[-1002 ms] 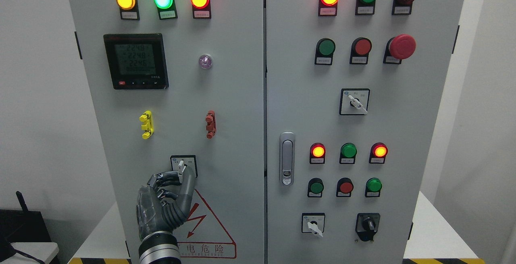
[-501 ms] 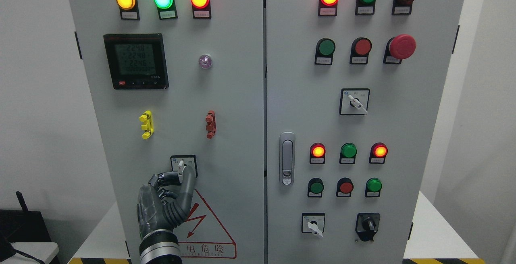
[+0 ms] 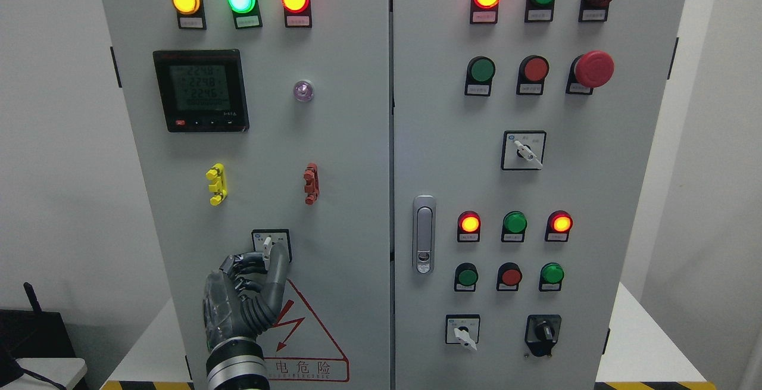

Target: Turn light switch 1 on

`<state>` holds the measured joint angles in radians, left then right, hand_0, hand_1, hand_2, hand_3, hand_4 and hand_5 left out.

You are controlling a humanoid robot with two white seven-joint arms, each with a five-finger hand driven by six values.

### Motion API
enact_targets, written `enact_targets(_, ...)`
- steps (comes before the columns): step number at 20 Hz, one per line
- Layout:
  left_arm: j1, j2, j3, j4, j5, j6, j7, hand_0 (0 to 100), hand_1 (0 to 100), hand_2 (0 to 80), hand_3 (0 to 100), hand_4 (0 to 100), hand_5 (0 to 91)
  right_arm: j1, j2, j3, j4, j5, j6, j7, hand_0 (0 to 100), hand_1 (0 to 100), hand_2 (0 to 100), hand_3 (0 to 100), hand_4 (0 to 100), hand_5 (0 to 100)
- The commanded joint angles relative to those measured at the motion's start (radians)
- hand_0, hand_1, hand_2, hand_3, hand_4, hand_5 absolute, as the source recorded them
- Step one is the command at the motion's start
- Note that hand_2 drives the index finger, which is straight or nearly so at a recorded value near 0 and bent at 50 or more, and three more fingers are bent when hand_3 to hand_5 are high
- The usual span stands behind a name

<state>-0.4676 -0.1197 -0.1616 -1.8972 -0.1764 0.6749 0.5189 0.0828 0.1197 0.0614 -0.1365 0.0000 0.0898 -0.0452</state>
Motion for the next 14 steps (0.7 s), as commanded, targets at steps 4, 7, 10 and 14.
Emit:
enact_targets(4,-0.002,0.000,0.001,0.000,0.000,0.009,0.000,27,43,42.7,60,77,82.5,0.000,0.000,0.000,0.000,-0.017,0.001,0.001,12,39,0,0,0,0)
enact_targets(7,-0.003,0.000,0.001,0.000,0.000,0.011,0.000,27,42,42.8,59,77,82.3,0.000,0.000,0.000,0.000,-0.018,0.001,0.001,12,39,0,0,0,0)
enact_targets(10,-0.008,0.000,0.001,0.000,0.000,0.015,0.000,28,41,42.8,59,77,82.1,0.000,0.000,0.000,0.000,-0.018,0.001,0.001,12,39,0,0,0,0)
enact_targets(14,-0.008,0.000,0.001,0.001,0.000,0.018,0.000,29,40,42.8,59,77,82.0,0.000,0.000,0.000,0.000,-0.018,0.001,0.001,12,39,0,0,0,0)
